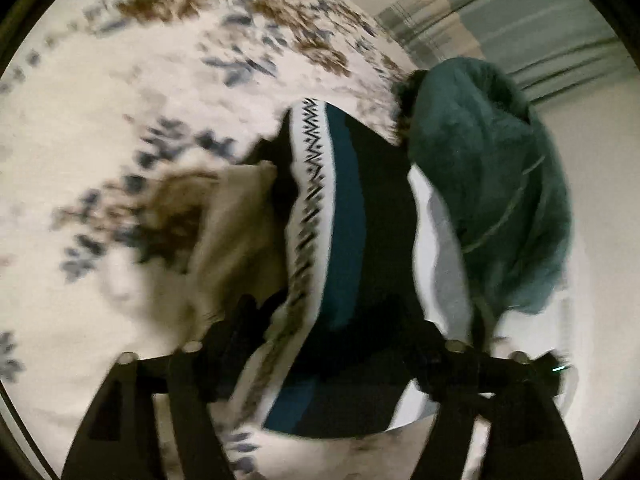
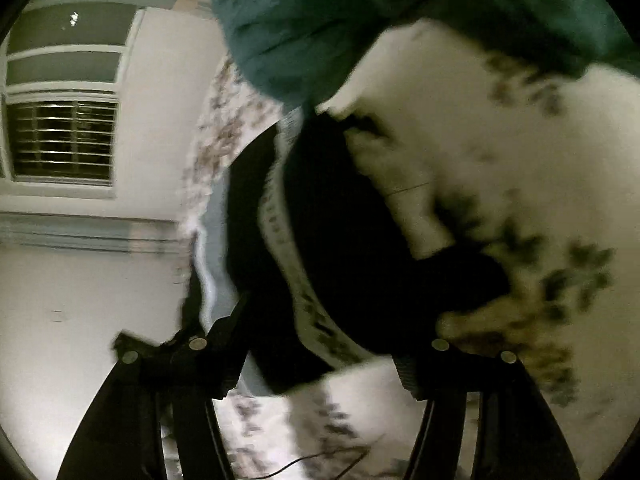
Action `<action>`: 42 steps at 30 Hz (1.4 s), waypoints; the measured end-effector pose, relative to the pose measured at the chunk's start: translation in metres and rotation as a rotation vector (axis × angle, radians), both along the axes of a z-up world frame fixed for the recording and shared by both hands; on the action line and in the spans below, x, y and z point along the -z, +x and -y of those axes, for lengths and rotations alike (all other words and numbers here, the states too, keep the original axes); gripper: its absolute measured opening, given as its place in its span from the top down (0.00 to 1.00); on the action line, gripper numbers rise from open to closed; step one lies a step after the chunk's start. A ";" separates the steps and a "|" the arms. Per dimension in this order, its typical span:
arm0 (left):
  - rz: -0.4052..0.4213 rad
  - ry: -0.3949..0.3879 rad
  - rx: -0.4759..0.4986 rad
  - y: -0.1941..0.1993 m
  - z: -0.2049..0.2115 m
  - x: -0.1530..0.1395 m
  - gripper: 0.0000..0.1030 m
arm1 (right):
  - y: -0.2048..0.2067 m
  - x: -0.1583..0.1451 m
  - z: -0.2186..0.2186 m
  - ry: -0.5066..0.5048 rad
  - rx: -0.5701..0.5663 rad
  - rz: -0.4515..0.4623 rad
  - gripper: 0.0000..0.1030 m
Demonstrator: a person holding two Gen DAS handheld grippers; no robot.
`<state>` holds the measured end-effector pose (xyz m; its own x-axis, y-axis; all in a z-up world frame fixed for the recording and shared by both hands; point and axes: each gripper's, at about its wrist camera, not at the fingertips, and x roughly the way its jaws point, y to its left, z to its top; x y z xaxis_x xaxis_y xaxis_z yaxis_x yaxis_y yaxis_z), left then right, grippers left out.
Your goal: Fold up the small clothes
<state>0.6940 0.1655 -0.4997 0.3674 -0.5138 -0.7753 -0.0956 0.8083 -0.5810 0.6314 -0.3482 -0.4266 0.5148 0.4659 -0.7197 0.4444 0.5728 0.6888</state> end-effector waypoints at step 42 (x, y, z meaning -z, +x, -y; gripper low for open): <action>0.441 0.574 -0.031 -0.354 0.109 -0.425 0.00 | -0.433 -0.523 -0.125 -1.044 -0.155 0.358 0.00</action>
